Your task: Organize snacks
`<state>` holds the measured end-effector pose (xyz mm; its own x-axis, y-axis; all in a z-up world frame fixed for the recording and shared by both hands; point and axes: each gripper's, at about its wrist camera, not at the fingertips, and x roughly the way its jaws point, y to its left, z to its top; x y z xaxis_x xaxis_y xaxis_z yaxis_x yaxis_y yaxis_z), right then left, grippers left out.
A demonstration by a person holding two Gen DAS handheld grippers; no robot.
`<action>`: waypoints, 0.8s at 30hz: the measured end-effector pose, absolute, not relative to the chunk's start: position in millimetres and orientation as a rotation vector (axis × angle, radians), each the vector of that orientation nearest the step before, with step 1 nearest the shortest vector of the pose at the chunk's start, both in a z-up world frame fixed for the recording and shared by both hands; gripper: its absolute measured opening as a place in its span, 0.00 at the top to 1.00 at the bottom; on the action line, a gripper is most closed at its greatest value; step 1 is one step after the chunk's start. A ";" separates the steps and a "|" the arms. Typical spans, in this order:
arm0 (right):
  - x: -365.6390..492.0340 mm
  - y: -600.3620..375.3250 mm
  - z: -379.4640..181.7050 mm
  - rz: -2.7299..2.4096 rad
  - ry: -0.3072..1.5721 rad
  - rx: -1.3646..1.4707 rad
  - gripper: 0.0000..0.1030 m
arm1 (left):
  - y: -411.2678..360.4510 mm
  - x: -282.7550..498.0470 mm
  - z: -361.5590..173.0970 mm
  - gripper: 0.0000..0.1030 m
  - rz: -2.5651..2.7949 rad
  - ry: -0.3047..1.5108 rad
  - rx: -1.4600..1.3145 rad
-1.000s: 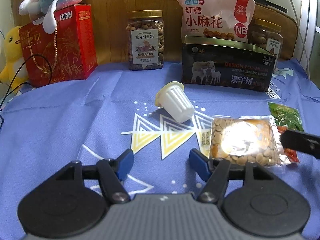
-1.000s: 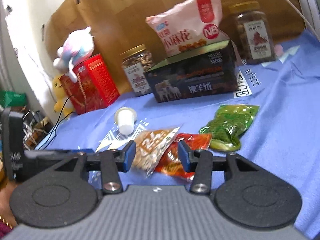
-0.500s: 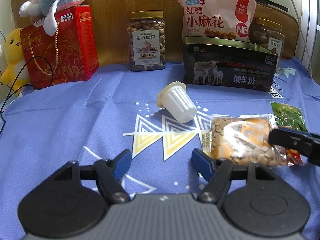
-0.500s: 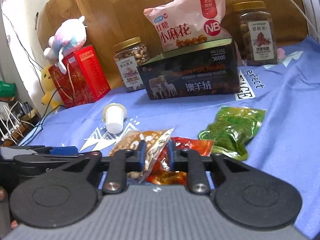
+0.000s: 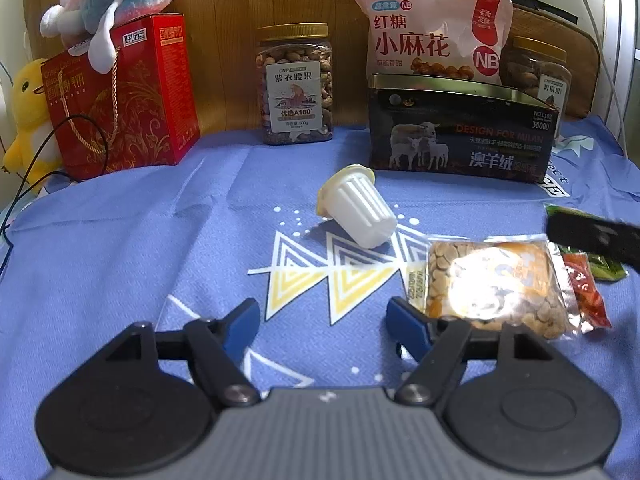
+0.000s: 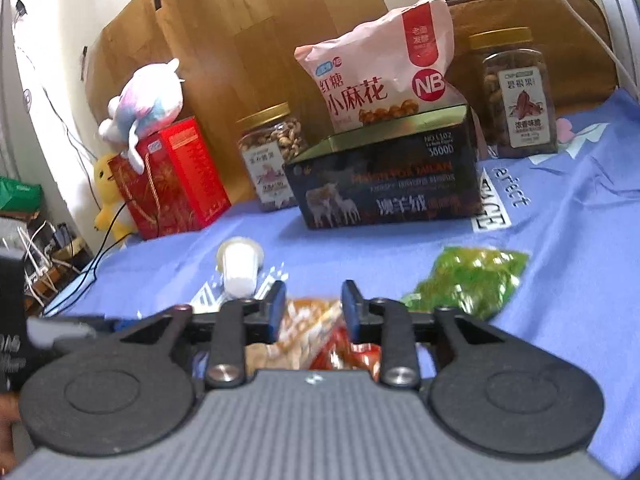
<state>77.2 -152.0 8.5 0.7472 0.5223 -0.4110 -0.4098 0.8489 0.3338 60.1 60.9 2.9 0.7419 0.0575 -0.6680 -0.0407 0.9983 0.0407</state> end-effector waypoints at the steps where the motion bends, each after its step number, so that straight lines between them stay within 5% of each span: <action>1: 81.4 -150.2 8.3 0.513 0.516 0.219 0.59 | 60.8 60.0 2.8 0.29 0.054 0.733 0.025; 9: 107.3 -127.3 -6.2 0.605 0.623 0.113 0.56 | 61.2 59.6 2.0 0.27 0.056 0.730 0.024; 11: 99.8 -124.2 -5.9 0.641 0.607 0.074 0.71 | 61.5 59.9 1.8 0.26 0.057 0.729 0.025; 14: 85.2 -118.1 -4.8 0.664 0.568 -0.006 0.77 | 61.8 60.0 1.4 0.25 0.056 0.729 0.024; 24: 36.7 -116.3 -7.1 0.839 0.540 -0.111 0.77 | 63.0 60.3 0.9 0.25 0.054 0.728 0.023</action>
<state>36.7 -116.3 -7.1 0.5426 0.6775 -0.4966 -0.7324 0.6710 0.1152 60.3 63.0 0.9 0.7452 0.0570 -0.6644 -0.0413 0.9984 0.0394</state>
